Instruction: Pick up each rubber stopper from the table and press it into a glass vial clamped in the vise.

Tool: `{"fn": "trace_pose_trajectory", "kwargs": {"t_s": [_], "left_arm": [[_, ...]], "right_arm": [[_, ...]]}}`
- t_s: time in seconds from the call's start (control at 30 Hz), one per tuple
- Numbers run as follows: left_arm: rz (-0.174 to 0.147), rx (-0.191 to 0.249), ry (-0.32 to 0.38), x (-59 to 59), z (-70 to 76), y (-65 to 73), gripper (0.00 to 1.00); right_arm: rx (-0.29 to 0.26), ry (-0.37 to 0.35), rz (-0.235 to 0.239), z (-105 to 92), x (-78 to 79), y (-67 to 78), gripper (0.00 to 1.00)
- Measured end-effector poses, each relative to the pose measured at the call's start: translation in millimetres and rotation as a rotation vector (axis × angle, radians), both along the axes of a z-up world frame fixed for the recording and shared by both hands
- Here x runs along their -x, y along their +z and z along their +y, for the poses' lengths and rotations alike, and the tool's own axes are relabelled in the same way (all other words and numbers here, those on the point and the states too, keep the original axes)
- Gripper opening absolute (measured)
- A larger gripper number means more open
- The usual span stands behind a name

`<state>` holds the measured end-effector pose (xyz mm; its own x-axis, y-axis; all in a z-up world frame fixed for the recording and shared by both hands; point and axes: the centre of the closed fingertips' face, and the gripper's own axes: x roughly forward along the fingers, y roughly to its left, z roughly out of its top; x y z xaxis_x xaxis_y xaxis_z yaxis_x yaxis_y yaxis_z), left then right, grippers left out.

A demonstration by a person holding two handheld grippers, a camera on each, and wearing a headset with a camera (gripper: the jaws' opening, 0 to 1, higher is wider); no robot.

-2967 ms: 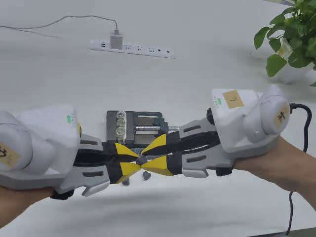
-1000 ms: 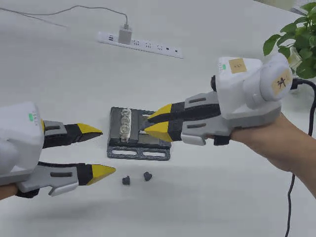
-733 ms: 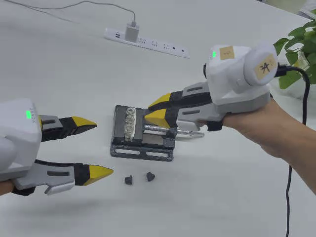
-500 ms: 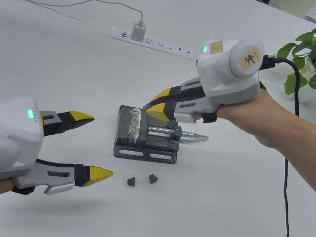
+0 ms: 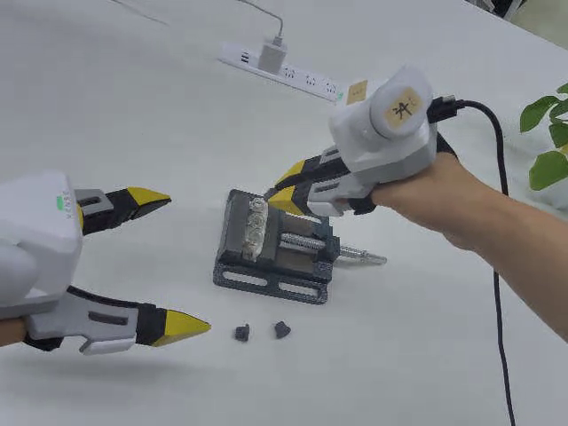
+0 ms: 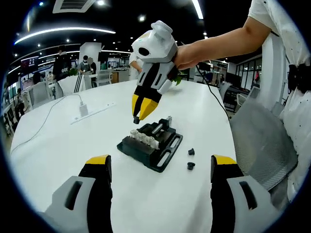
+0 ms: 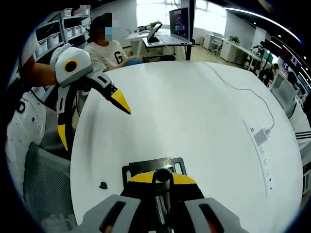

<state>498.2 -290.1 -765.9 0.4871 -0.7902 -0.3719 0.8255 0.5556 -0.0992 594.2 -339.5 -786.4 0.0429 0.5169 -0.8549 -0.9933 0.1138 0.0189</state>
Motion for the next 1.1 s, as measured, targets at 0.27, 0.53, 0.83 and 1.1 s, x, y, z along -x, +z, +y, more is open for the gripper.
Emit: {"fn": "trace_pose_trajectory", "kwargs": {"t_s": [0.27, 0.53, 0.83, 1.1], "left_arm": [[-0.013, 0.01, 0.013, -4.7, 0.4, -0.8, 0.88], [-0.012, 0.022, 0.016, -6.8, 0.3, -2.0, 0.88], [-0.014, 0.031, 0.014, -7.4, -1.6, -1.7, 0.88], [-0.018, 0.039, 0.018, -9.1, -1.2, 0.1, 0.88]], "right_arm": [[0.088, 0.07, -0.016, 0.1, -0.6, -14.4, 0.06], [0.122, 0.099, -0.016, 1.2, 1.4, -16.1, 0.06], [0.145, 0.119, -0.018, 1.5, 3.4, -14.8, 0.06], [0.188, 0.139, -0.025, 0.6, -2.2, -16.5, 0.05]]}}
